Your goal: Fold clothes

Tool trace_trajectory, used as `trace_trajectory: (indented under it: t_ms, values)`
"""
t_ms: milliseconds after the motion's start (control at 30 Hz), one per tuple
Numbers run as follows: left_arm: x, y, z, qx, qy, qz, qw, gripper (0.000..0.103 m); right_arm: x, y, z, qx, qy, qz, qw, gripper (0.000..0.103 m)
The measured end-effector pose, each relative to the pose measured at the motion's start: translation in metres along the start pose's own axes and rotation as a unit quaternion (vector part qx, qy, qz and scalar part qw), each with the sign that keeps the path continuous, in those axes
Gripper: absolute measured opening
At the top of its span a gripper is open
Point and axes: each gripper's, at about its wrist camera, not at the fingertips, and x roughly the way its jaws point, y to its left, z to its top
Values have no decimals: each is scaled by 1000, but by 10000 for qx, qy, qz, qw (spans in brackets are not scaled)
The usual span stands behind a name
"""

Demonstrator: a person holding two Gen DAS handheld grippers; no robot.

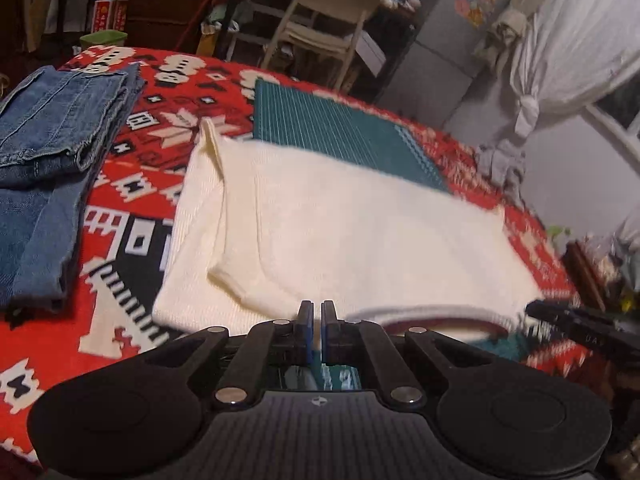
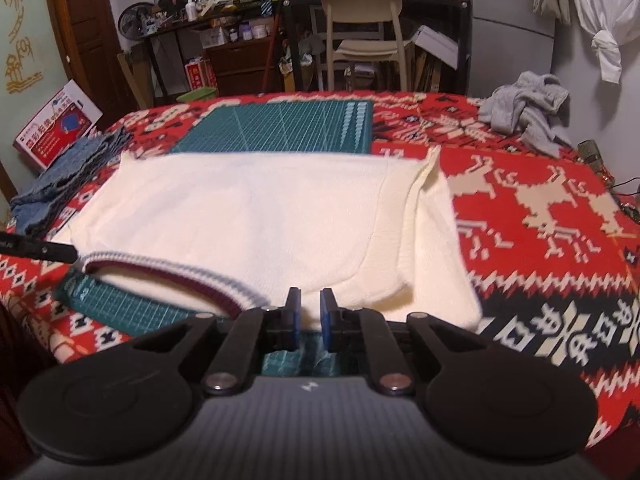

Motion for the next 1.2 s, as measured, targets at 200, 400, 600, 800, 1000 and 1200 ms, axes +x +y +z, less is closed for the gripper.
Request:
trace_trajectory:
  t_ms: [200,400,600,800,1000,1200]
  values:
    - [11,26,6,-584,43,198,9981,2,15,-18,5,107,107,-290,9995,11]
    - [-1,40,-4,-814,88,258,9963,2,9,-30,-9,322,138,-353,9988,10]
    - [-12,41,-7,-867,-55,151,9961,2,-7,-22,-11,351,63,-243,9991,13]
    - [-5,45,-8,-943,75,195,9953,3,5,-13,-10,264,132,-262,9992,13]
    - [-14,73,-13,-1574,0,121,9875,2,0,-55,-19,1061,120,-400,9935,12]
    - [-27,78,-7,-1682,-244,212,9852,4,-9,-76,-15,1267,-63,-627,9899,13]
